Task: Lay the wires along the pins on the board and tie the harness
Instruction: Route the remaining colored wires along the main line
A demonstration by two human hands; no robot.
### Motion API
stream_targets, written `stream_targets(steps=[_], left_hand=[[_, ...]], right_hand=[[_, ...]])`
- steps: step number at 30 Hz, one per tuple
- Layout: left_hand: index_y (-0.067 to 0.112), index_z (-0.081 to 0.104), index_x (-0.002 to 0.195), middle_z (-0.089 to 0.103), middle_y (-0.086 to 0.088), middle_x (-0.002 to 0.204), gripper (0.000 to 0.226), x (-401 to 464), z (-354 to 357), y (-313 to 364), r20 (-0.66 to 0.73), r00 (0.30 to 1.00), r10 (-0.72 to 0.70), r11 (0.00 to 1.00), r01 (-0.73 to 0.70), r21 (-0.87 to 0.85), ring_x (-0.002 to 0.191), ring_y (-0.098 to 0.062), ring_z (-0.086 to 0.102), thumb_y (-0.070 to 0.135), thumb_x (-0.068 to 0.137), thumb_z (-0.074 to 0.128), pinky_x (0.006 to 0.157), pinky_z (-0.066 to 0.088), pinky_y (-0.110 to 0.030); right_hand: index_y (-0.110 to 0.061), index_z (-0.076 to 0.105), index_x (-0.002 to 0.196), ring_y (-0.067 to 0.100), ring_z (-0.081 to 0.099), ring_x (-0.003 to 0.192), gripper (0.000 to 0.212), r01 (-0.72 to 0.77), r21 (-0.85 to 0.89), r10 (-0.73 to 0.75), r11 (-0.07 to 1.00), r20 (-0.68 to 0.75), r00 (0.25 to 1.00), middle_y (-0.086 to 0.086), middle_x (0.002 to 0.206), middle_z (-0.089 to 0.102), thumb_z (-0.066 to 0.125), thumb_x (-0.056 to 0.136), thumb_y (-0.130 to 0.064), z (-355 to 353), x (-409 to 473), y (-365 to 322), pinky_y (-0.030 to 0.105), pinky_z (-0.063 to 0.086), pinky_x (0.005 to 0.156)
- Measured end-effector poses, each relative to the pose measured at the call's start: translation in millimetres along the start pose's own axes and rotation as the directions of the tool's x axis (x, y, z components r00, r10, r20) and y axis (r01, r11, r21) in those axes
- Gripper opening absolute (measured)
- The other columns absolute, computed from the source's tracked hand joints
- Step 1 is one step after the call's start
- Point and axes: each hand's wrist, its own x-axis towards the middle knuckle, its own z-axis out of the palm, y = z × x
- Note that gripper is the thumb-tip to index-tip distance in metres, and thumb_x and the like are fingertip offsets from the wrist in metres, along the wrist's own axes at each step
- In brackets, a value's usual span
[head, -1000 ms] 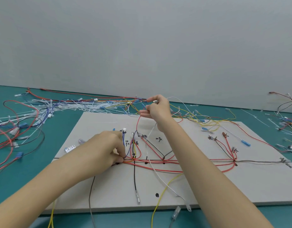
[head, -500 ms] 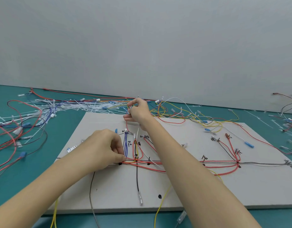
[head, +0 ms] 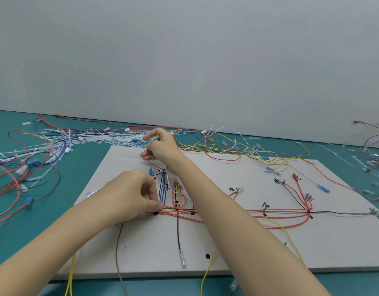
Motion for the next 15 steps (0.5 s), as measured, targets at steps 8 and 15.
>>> stream_targets(steps=[8, 15], left_hand=[[0.028, 0.051, 0.074, 0.057, 0.016, 0.078, 0.056, 2.5, -5.1, -5.7, -0.108, 0.99, -0.096, 0.928, 0.128, 0.349, 0.083, -0.009, 0.05, 0.079, 0.055, 0.068, 0.068, 0.033, -0.032], [0.028, 0.056, 0.079, 0.059, 0.014, 0.08, 0.052, 4.7, -39.7, -21.6, -0.1, 0.971, -0.218, 0.961, 0.232, 0.153, 0.08, -0.005, 0.052, 0.07, 0.056, 0.076, 0.072, 0.034, -0.032]], right_hand=[[-0.011, 0.048, 0.102, 0.019, 0.056, 0.054, 0.027, -0.054, 0.017, 0.052, 0.998, 0.079, 0.996, 0.014, 0.066, 0.056, 0.038, 0.092, 0.011, 6.2, -11.2, 1.7, 0.027, 0.049, 0.058], [-0.006, 0.05, 0.1, 0.021, 0.057, 0.059, 0.024, 0.0, -0.015, 0.002, 1.0, 0.12, 0.993, 0.011, 0.067, 0.052, 0.042, 0.09, 0.015, 16.0, -20.7, -2.3, 0.031, 0.052, 0.062]])
